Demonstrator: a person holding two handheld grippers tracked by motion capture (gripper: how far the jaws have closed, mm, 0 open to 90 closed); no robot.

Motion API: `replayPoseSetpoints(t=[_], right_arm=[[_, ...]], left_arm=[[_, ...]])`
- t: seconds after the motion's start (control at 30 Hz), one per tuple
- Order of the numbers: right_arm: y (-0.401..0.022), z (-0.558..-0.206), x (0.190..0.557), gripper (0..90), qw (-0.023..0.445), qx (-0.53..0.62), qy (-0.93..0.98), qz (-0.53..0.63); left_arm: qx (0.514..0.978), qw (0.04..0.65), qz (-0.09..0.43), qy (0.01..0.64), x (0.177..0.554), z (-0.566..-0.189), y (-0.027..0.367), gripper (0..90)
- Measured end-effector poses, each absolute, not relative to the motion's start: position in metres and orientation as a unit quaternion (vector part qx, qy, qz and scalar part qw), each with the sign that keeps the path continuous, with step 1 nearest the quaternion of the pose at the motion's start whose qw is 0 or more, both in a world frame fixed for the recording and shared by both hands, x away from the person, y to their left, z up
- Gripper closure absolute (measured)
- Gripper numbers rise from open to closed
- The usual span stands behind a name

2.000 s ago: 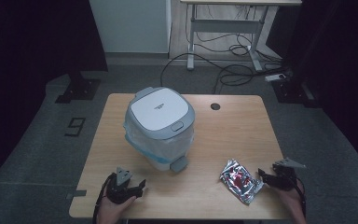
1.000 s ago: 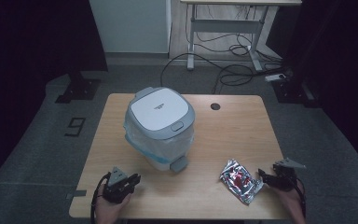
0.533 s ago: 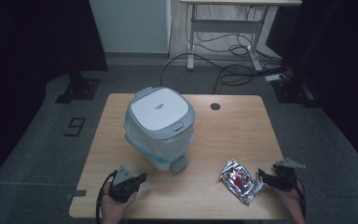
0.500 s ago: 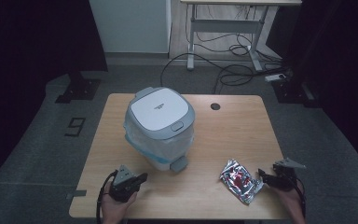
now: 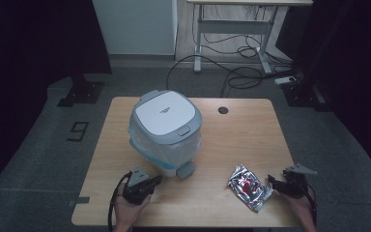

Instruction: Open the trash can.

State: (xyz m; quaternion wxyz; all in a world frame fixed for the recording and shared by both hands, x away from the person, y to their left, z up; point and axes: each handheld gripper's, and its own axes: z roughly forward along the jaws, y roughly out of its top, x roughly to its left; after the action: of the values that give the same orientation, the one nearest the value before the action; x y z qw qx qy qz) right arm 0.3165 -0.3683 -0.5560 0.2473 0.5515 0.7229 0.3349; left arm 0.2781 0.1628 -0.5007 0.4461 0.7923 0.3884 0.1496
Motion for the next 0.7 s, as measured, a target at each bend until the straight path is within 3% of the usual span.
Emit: replayPoseSetpoints(t=[0.7], right_arm=[[-0.369,-0.556,0.316,28.2,0.249,0.555,0.72,0.334]], left_arm=[[0.81,0.441,0.152,0.357,0.293,-0.497,0.119,90.0]])
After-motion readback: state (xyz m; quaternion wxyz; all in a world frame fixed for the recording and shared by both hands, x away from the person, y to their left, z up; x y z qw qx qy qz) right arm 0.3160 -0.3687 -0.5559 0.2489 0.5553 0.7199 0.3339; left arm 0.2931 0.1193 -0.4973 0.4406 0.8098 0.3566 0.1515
